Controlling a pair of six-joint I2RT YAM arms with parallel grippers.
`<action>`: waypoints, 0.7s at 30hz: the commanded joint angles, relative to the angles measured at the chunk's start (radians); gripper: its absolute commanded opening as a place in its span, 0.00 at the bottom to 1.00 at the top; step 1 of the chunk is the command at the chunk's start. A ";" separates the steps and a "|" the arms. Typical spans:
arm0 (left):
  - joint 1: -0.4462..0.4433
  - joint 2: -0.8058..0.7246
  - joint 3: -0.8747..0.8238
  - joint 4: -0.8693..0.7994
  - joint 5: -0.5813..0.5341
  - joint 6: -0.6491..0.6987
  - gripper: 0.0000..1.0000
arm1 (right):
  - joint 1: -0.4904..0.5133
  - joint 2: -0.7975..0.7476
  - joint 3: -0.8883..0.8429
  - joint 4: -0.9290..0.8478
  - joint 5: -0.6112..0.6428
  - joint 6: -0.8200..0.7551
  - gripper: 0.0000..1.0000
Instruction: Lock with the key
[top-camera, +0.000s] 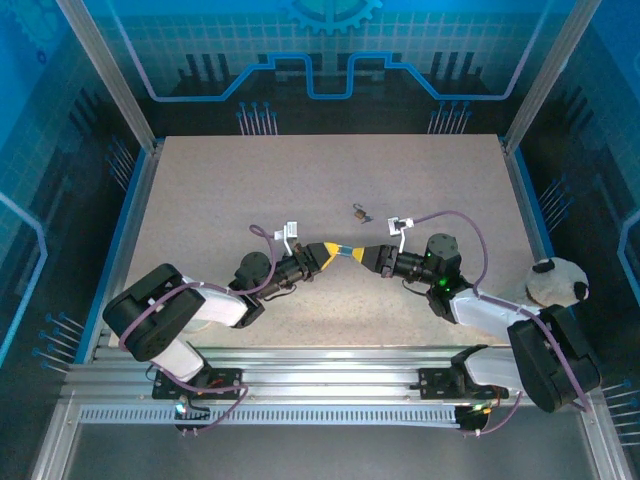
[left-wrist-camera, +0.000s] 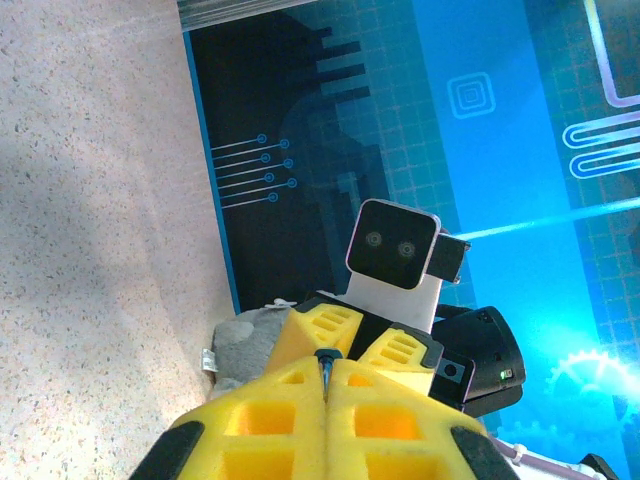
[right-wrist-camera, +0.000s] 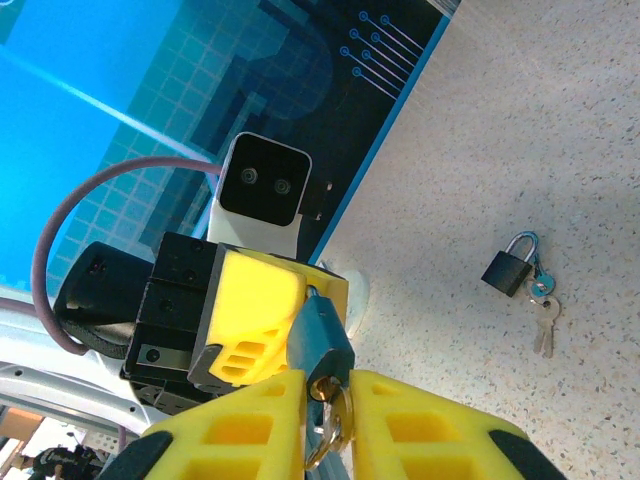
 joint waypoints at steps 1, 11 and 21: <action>-0.008 -0.027 -0.012 0.042 -0.024 0.011 0.00 | -0.003 -0.014 -0.009 0.035 -0.002 -0.009 0.17; -0.009 -0.032 -0.007 0.042 -0.029 0.015 0.00 | -0.003 -0.011 -0.008 0.032 -0.008 -0.005 0.11; -0.008 -0.038 -0.006 0.042 -0.030 0.015 0.00 | -0.004 -0.018 -0.012 0.033 0.001 -0.006 0.00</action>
